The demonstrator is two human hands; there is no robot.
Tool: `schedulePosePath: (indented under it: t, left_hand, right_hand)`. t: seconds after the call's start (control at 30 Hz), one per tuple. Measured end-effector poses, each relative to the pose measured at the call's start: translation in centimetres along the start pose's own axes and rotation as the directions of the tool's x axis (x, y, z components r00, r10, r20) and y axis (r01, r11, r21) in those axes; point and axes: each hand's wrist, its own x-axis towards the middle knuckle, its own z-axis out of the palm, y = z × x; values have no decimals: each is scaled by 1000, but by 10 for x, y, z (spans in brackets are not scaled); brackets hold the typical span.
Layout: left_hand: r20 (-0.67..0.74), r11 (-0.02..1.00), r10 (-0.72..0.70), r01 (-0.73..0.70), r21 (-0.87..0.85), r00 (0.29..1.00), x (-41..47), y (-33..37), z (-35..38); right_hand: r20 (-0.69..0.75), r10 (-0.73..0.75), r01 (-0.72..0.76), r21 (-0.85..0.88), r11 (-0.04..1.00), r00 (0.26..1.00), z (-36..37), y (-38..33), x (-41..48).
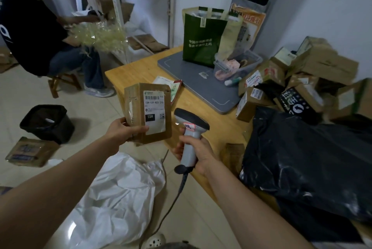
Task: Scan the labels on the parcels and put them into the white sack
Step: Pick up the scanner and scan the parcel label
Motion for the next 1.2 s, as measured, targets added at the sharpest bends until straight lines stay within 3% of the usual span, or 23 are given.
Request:
schedulePosePath:
  t: [0.1,0.5,0.77,1.2]
  left_hand:
    - [-21,998,27,-26,49,999,-4,5,3]
    - [-49,991,78,-72,108,996,-18,10,2]
    - [-69,990,85,-76,118,994,-25,10,-5]
    - [-89,992,71,-61,111,994,-26,10,-4]
  right_hand:
    - [15,-50,52,-115,992,999,5,-3,-12]
    - [36,-160,164,-256,953,986,11,-18,-35]
    - [125,-245,271,-268,925,961,17,-20,-40]
    - [127,-210,236,-240,942,969,24,-21,-40]
